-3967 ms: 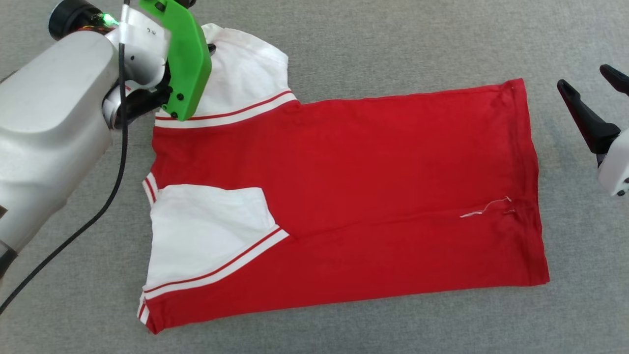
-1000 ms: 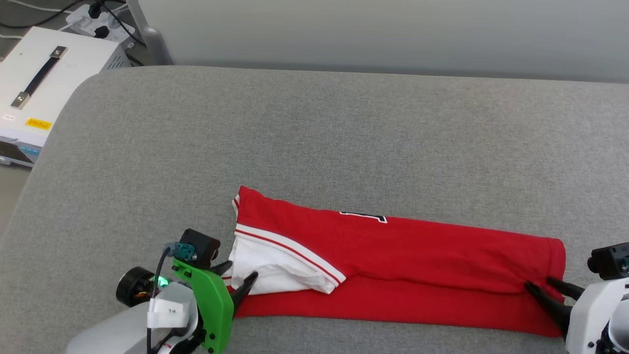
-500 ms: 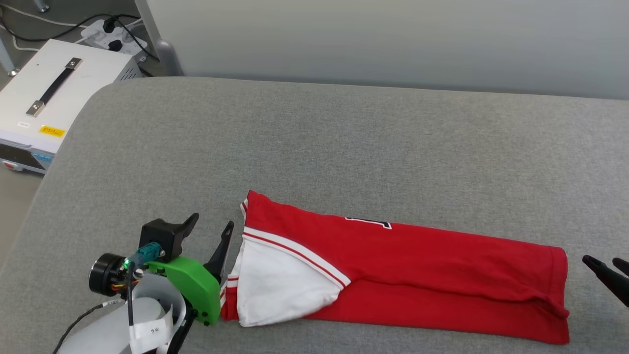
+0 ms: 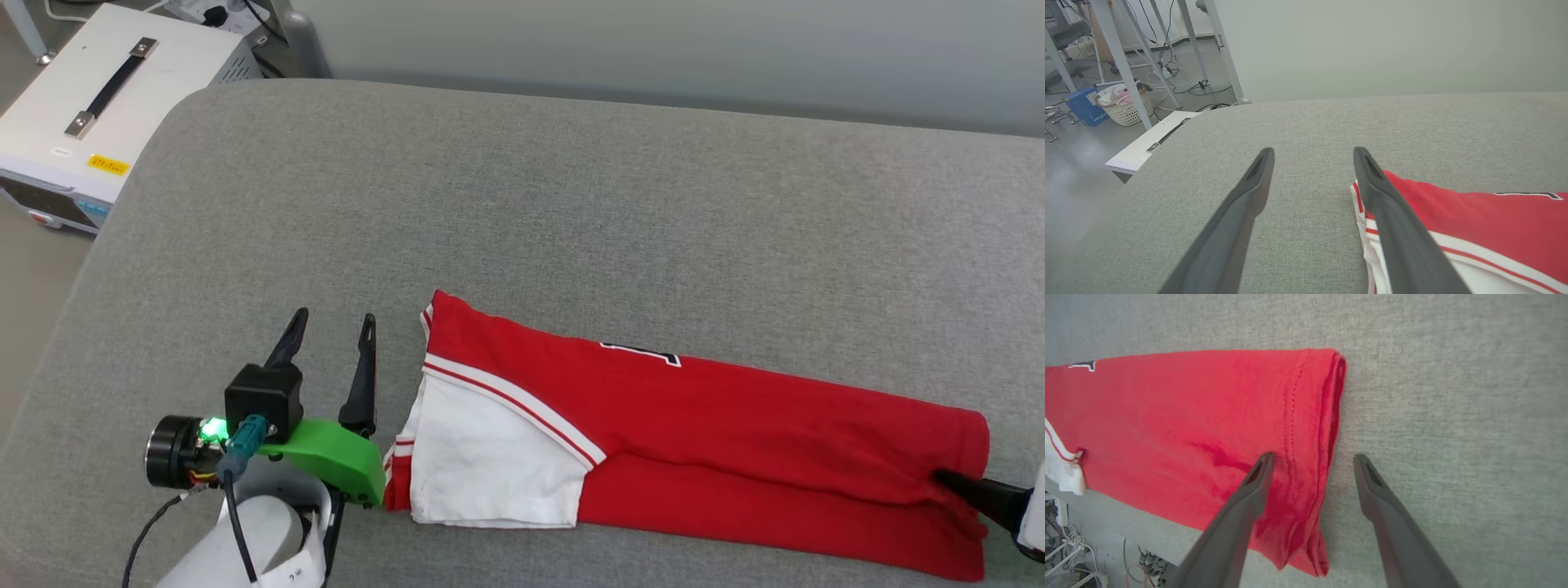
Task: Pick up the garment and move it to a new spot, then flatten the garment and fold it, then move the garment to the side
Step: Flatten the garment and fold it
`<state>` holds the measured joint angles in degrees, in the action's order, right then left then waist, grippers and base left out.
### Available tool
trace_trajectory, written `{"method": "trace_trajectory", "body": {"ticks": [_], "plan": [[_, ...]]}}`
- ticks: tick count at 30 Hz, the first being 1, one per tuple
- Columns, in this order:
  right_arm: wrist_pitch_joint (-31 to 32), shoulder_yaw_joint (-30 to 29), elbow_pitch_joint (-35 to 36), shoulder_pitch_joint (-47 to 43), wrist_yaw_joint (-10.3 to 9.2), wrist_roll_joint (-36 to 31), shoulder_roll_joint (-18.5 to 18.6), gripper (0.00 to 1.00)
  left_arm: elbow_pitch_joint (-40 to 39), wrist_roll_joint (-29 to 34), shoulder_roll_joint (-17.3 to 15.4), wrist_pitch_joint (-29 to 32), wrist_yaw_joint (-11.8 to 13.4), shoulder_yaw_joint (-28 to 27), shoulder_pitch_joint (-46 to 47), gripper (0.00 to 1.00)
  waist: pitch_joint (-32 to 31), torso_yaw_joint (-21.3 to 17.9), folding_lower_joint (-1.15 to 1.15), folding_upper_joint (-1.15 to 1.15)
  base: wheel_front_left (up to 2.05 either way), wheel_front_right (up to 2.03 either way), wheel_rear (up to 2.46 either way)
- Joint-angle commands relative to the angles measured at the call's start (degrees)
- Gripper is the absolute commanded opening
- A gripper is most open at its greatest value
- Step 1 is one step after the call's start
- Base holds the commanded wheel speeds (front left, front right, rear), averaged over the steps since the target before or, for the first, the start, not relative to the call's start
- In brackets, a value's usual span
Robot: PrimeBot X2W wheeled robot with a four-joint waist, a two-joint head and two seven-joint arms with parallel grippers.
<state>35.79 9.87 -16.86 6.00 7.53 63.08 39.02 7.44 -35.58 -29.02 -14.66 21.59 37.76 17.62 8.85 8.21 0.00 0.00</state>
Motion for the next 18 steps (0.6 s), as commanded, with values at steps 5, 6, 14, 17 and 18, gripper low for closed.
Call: {"method": "trace_trajectory", "body": {"ticks": [5, 6, 14, 17, 18], "plan": [[0.7, 2.4, -2.2, 1.9, -0.04, -0.4, -2.9, 1.00, -0.8, 7.0, 5.0, -0.3, -1.4, -7.9, -5.0, 1.00, 1.3, 1.2, 0.00, 0.00, 0.00, 0.00, 0.00], [0.7, 2.9, -2.5, 2.1, -0.04, -0.5, -3.3, 1.00, -1.0, 7.9, 5.9, -0.3, -1.8, -9.1, -5.6, 1.00, 1.3, 1.3, 0.00, 0.00, 0.00, 0.00, 0.00], [-0.8, 7.3, -4.7, 3.4, -0.04, 0.8, -5.9, 1.00, -3.4, 17.1, 12.7, -0.3, -7.4, -17.8, -10.2, 1.00, 1.5, 1.6, 0.00, 0.00, 0.00, 0.00, 0.00], [-1.6, 8.6, -5.5, 3.7, -0.04, 1.0, -5.9, 1.00, -3.6, 20.3, 15.0, -0.3, -9.4, -19.8, -11.5, 1.00, 1.2, 1.6, 0.00, 0.00, 0.00, 0.00, 0.00], [-2.0, 9.0, -5.7, 3.8, -0.04, 0.9, -5.8, 0.88, -3.6, 21.1, 15.6, -0.3, -10.0, -20.2, -11.8, 1.00, 1.1, 1.5, 0.00, 0.00, 0.00, 0.00, 0.00]]}}
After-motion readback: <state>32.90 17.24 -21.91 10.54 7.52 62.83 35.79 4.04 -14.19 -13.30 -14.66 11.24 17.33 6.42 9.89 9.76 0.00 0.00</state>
